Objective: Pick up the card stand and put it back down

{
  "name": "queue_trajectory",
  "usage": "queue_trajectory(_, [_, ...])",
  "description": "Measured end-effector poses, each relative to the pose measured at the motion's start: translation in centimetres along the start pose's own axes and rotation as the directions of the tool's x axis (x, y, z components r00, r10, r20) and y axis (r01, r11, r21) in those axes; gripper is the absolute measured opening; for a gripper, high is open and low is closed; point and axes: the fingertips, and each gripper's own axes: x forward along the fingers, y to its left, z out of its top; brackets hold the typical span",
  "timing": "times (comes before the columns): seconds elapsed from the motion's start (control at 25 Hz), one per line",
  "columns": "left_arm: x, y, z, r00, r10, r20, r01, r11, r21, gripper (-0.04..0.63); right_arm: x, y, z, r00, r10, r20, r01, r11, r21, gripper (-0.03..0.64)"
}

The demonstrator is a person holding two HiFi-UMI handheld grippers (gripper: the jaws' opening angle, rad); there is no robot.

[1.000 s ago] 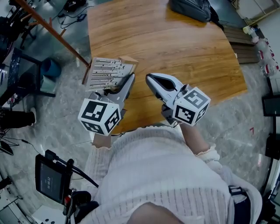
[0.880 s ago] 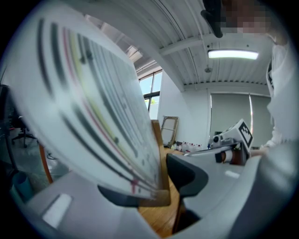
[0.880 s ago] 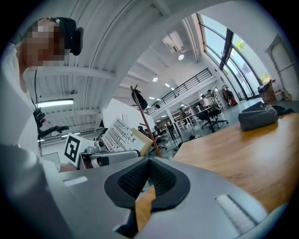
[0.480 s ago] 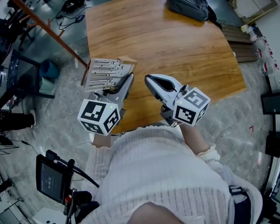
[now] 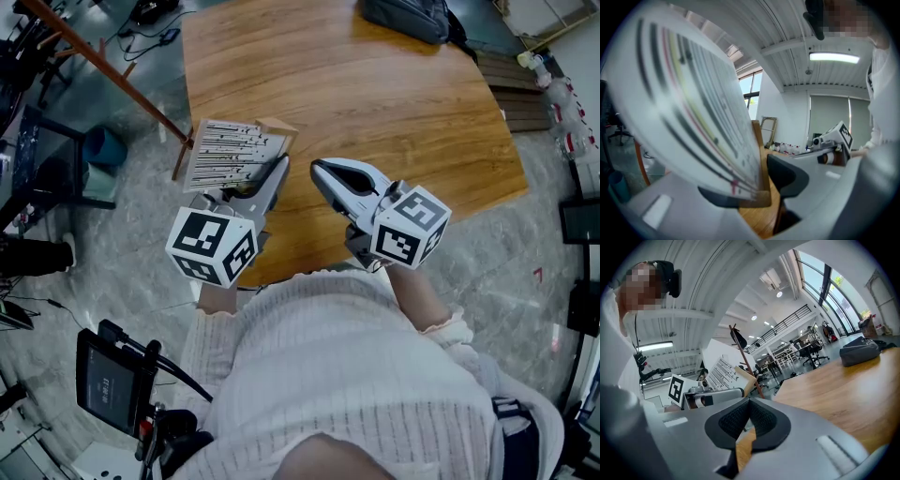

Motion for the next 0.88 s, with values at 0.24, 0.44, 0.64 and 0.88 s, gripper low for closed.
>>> queue_trajectory(0.24, [2.0, 1.9, -0.6, 0.999, 0.021, -0.046, -0.019, 0.999, 0.032, 0.190, 0.5, -1.7, 0.2, 0.999, -0.026, -0.020, 0.027, 1.000, 0.008, 0.000])
queue_trajectory(0.44, [3.8, 3.0, -1.9, 0.994, 0.036, -0.107, -0.030, 0.998, 0.053, 0.190, 0.8, -2.4, -0.5, 0.998, -0.042, -0.039, 0.044, 0.998, 0.045, 0.000])
queue_trajectory(0.64, [7.8, 5.7, -6.8, 0.981, 0.012, -0.194, -0.007, 1.000, 0.028, 0.190, 3.0, -5.6, -3.5, 0.996, -0.037, -0.083, 0.047, 0.992, 0.115, 0.000])
queue_trajectory(0.88, [9.4, 6.0, -10.2, 0.963, -0.002, -0.269, 0.016, 0.999, 0.048, 0.190, 2.8, -6.4, -4.8, 0.992, -0.046, -0.115, 0.065, 0.984, 0.164, 0.000])
